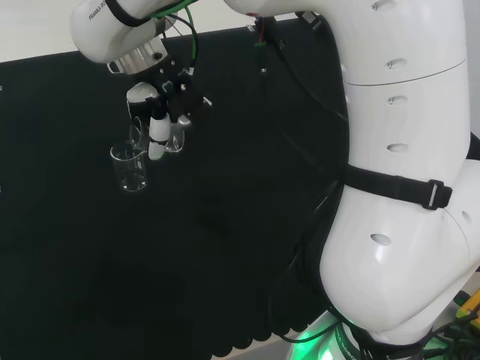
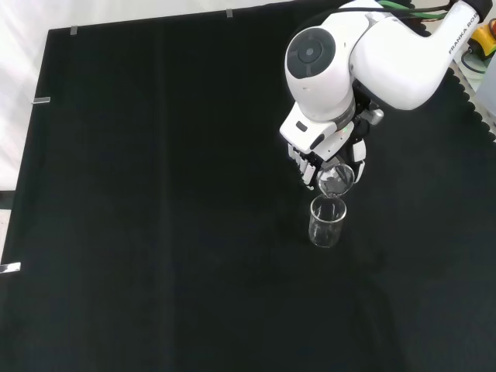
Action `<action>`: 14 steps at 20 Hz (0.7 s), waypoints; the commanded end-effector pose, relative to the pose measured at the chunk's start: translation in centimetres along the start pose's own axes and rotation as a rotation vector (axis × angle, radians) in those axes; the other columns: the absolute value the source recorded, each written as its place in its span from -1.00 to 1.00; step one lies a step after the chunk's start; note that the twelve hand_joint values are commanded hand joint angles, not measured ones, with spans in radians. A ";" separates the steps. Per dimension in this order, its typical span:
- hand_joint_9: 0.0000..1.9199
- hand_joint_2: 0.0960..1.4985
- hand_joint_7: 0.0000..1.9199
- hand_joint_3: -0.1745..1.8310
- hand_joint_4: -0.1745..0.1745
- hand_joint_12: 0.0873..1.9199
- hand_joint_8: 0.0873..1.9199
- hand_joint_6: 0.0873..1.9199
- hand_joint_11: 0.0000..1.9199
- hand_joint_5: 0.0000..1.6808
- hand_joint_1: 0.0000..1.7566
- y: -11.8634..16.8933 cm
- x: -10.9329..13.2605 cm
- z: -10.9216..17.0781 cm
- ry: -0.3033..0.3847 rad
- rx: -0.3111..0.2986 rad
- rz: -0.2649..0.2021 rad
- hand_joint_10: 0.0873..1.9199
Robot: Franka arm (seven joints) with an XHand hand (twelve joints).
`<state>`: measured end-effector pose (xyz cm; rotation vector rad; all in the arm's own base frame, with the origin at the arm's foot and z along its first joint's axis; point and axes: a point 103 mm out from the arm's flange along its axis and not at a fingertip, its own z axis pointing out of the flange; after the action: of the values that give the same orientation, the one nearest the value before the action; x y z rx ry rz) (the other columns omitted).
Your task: Pour the water from the handheld beaker into the one on the table.
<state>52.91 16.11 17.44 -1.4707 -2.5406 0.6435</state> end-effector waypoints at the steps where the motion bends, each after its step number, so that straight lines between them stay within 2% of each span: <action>1: 0.68 -0.19 0.72 -0.19 -0.27 -0.23 -1.00 -0.40 0.30 0.53 0.34 -0.2 -0.2 -0.3 -0.016 0.004 0.007 -1.00; 14: 0.69 -0.19 0.73 -0.18 -0.29 -0.23 -1.00 -0.40 0.31 0.53 0.35 0.2 0.2 -1.2 -0.067 0.054 0.026 -1.00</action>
<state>53.30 16.54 18.48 -1.4900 -2.5453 0.7355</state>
